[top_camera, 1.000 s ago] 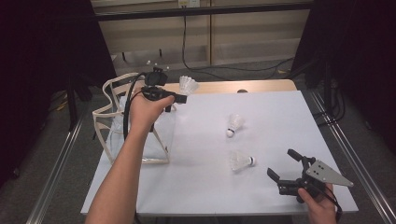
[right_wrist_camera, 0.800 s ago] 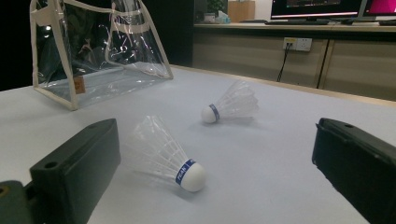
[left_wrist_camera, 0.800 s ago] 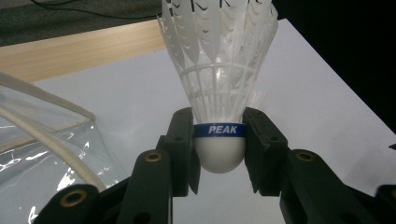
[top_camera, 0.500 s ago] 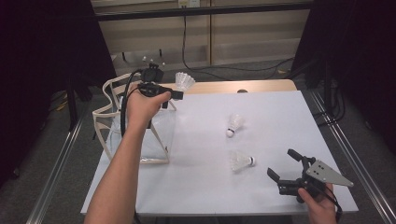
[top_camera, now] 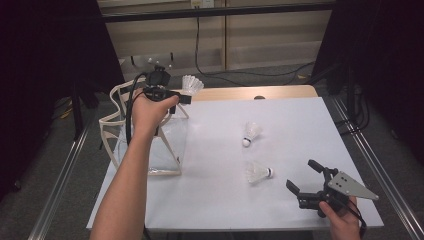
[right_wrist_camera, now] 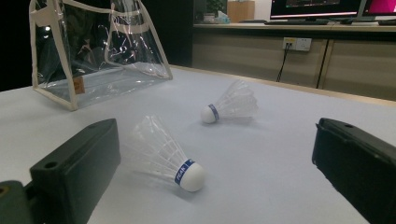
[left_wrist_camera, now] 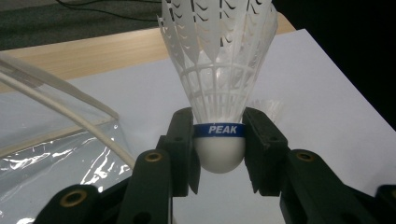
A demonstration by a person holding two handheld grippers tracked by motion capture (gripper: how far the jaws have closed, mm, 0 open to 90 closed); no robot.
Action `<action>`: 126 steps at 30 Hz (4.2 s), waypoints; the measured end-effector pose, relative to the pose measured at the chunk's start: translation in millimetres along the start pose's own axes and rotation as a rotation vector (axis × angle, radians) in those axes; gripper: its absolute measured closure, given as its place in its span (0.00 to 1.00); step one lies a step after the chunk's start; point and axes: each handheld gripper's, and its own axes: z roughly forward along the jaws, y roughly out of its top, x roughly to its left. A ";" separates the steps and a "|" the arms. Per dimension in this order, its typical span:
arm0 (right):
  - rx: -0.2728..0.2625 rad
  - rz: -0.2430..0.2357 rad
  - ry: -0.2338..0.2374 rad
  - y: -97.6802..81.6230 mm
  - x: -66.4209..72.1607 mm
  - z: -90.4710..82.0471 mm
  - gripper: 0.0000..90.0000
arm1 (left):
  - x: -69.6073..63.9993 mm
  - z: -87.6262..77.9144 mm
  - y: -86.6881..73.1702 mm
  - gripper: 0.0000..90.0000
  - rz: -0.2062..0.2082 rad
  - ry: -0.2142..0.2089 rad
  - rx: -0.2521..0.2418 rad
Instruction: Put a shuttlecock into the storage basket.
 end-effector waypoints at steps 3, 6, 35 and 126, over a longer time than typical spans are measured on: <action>0.001 0.001 0.000 0.0 0.0 0.0 0.01 | 1.1 -0.9 0.4 0.73 -0.005 0.008 0.000; 0.000 -0.005 0.001 0.0 -0.2 0.1 0.01 | 2.3 -1.7 0.7 0.73 -0.013 0.007 -0.004; 0.000 -0.001 0.000 0.2 0.0 -0.5 0.01 | 11.6 -18.3 5.3 0.73 -0.032 0.047 -0.020; -0.003 -0.005 -0.007 0.3 -0.3 -1.1 0.01 | 48.6 -59.3 4.8 0.73 -0.093 0.166 -0.049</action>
